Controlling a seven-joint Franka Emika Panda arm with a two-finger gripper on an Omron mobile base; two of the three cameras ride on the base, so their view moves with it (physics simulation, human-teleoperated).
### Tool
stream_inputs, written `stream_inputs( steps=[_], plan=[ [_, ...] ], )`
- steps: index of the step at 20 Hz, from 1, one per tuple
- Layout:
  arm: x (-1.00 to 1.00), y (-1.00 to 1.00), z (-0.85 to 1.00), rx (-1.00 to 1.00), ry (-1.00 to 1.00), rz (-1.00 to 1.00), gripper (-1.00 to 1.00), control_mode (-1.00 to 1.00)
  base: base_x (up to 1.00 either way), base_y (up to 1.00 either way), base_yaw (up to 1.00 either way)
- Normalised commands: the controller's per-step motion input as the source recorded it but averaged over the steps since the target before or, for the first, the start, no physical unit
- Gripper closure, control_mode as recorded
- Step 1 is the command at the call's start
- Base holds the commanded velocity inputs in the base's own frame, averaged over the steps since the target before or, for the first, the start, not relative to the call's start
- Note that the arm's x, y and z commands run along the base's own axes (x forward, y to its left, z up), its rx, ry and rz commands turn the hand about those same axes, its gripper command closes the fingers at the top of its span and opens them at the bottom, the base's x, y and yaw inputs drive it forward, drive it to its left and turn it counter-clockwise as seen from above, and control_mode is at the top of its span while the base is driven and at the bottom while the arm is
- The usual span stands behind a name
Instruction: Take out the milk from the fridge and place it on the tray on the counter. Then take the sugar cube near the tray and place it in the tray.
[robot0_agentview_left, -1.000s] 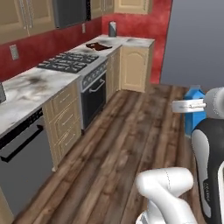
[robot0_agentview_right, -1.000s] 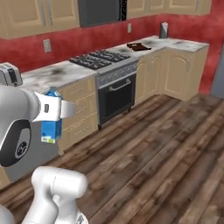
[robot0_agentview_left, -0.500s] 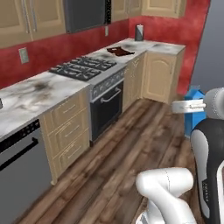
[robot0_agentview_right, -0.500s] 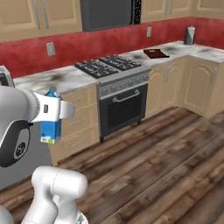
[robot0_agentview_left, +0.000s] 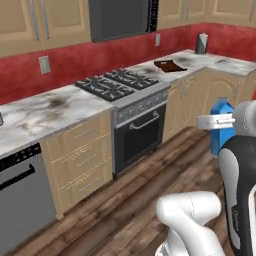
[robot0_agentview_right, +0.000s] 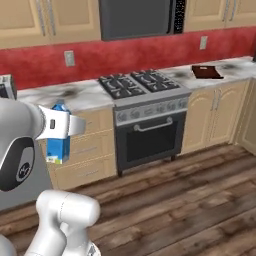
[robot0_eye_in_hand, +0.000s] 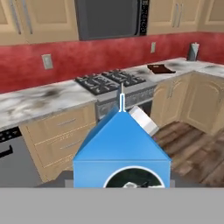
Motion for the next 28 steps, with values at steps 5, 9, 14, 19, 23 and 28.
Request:
stream_inputs(
  steps=[5, 9, 14, 19, 23, 28],
  plan=[
    [0.0, 0.0, 0.0, 0.0, 0.0, 0.0, 1.0, 1.0, 1.0, -1.0, 0.36],
    [0.0, 0.0, 0.0, 0.0, 0.0, 0.0, 1.0, 1.0, 1.0, -1.0, 0.33],
    [0.0, 0.0, 0.0, 0.0, 0.0, 0.0, 1.0, 1.0, 1.0, -1.0, 0.2],
    [0.0, 0.0, 0.0, 0.0, 0.0, 0.0, 1.0, 1.0, 1.0, -1.0, 0.1],
    [0.0, 0.0, 0.0, 0.0, 0.0, 0.0, 1.0, 1.0, 1.0, -1.0, 0.12],
    [0.0, 0.0, 0.0, 0.0, 0.0, 0.0, 1.0, 1.0, 1.0, -1.0, 0.14]
  ],
)
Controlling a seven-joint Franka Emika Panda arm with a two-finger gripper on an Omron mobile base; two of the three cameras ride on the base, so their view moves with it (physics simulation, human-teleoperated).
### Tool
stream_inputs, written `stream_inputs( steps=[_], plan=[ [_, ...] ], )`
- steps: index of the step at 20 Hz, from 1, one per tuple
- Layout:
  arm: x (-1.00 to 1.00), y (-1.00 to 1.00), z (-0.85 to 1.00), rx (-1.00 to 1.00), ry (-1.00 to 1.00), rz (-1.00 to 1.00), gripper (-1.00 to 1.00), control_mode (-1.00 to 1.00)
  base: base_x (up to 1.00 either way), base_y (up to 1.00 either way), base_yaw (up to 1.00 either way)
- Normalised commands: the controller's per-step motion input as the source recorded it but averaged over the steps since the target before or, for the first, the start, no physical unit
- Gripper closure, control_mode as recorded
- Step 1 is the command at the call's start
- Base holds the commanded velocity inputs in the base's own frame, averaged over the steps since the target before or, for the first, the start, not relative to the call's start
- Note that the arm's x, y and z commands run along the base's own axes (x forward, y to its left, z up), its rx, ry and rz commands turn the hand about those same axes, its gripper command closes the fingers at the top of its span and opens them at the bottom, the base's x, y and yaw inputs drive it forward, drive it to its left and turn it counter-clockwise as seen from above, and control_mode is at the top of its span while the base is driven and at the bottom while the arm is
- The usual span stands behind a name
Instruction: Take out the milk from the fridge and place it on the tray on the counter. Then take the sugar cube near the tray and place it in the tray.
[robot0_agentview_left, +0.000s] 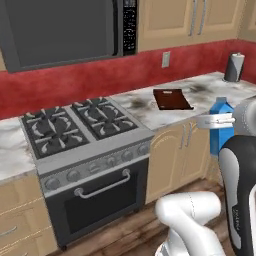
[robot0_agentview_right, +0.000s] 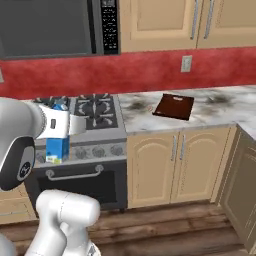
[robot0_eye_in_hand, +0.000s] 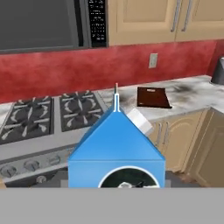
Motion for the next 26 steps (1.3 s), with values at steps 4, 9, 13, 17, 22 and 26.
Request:
stream_inputs(
  steps=[4, 9, 13, 17, 22, 26],
  plan=[
    [0.0, 0.0, 0.0, 0.0, 0.0, 0.0, 1.0, 1.0, 1.0, -1.0, 0.16],
    [0.0, 0.0, 0.0, 0.0, 0.0, 0.0, 1.0, 1.0, 1.0, -1.0, 0.21],
    [0.0, 0.0, 0.0, 0.0, 0.0, 0.0, 1.0, 1.0, 1.0, -0.68, 0.27],
    [0.0, 0.0, 0.0, 0.0, 0.0, 0.0, 1.0, 1.0, 1.0, -0.55, 0.3],
    [0.0, 0.0, 0.0, 0.0, 0.0, 0.0, 1.0, 1.0, 1.0, -0.19, 0.22],
    [0.0, 0.0, 0.0, 0.0, 0.0, 0.0, 1.0, 1.0, 1.0, 0.09, 0.03]
  ],
)
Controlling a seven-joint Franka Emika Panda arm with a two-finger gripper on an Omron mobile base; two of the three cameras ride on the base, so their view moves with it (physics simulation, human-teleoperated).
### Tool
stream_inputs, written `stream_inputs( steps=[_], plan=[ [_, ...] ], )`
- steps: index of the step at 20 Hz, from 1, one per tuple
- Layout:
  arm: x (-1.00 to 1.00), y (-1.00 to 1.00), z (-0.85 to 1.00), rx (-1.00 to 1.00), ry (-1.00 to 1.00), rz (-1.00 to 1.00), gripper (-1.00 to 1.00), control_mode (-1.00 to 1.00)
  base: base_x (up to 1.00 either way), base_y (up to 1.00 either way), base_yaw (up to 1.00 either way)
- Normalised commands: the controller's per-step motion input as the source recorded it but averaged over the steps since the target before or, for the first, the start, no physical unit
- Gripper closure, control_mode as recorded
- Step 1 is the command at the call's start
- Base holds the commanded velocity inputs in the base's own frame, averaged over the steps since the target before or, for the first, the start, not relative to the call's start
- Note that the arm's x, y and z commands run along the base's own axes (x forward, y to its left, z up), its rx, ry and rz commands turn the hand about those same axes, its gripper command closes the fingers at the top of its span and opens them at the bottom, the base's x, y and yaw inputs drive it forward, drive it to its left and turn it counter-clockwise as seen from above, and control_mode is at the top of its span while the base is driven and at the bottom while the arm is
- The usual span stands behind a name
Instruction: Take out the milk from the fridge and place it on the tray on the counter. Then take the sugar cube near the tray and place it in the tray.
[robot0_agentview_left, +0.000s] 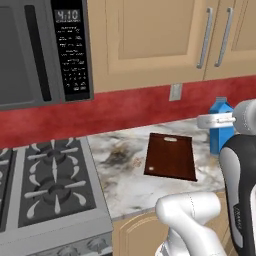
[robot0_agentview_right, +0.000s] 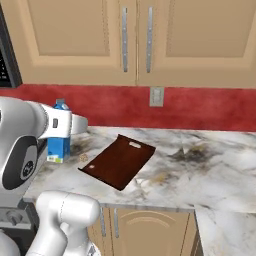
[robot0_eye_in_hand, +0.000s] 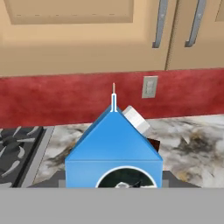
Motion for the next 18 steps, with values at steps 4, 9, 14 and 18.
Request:
stream_inputs(
  steps=[4, 9, 14, 18],
  plan=[
    [0.0, 0.0, 0.0, 0.0, 0.0, 0.0, 1.0, 1.0, 1.0, -0.06, 0.13],
    [0.0, 0.0, 0.0, 0.0, 0.0, 0.0, 1.0, 1.0, 0.87, -0.19, 0.24],
    [0.0, 0.0, 0.0, 0.0, 0.0, 0.0, 1.0, 1.0, 0.23, -0.23, 0.15],
    [0.0, 0.0, 0.0, 0.0, 0.0, 0.0, 1.0, 1.0, 0.22, -0.4, 0.08]
  ],
)
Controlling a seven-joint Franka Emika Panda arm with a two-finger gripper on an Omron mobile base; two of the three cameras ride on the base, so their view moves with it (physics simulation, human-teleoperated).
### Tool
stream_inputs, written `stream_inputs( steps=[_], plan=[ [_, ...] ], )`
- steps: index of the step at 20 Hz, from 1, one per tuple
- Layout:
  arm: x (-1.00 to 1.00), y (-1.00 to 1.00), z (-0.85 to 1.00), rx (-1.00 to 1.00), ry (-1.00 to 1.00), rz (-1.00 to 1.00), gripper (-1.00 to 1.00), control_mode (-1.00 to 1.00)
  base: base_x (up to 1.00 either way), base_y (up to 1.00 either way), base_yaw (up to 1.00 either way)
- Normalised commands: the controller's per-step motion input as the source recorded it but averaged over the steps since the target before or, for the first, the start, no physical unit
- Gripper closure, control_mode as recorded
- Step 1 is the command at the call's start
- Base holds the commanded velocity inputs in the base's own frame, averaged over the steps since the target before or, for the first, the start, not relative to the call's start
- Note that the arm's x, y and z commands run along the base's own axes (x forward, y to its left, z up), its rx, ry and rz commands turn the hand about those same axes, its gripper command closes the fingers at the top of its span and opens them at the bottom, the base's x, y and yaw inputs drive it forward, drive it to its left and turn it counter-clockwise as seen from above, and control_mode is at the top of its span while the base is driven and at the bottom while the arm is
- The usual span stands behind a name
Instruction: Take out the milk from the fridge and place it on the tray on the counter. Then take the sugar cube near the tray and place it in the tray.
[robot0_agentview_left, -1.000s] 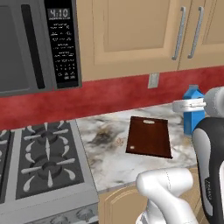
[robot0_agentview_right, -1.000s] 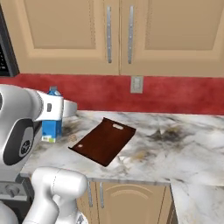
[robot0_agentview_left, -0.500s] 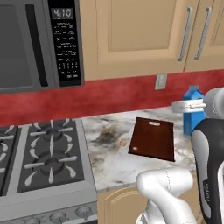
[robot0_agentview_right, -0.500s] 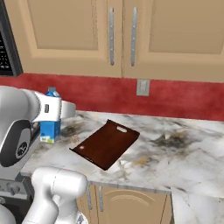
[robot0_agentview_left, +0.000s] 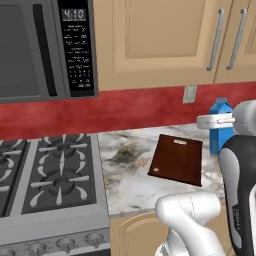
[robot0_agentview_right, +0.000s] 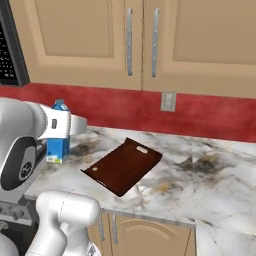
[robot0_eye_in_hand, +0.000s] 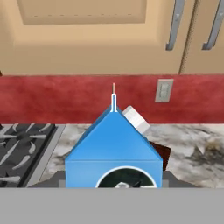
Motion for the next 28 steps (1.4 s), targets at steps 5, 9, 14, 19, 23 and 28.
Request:
stream_inputs(
  steps=[5, 9, 14, 19, 23, 28],
  plan=[
    [0.46, -0.82, -0.57, 0.08, -0.08, 0.26, 1.0, -1.0, 0.0, 0.0, 0.0],
    [0.63, -0.78, -0.52, 0.1, -0.1, 0.35, 1.0, -1.0, 0.0, 0.0, 0.0],
    [0.81, -0.62, -0.5, 0.08, -0.1, 0.34, 1.0, -1.0, 0.0, 0.0, 0.0],
    [0.81, -0.29, -0.41, 0.05, -0.12, 0.28, 1.0, -1.0, 0.0, 0.0, 0.0],
    [0.8, -0.16, -0.44, 0.04, -0.04, 0.25, 1.0, -1.0, 0.0, 0.0, 0.0],
    [0.62, -0.27, -0.38, 0.01, -0.02, 0.24, 1.0, -1.0, 0.0, 0.0, 0.0]
  ],
)
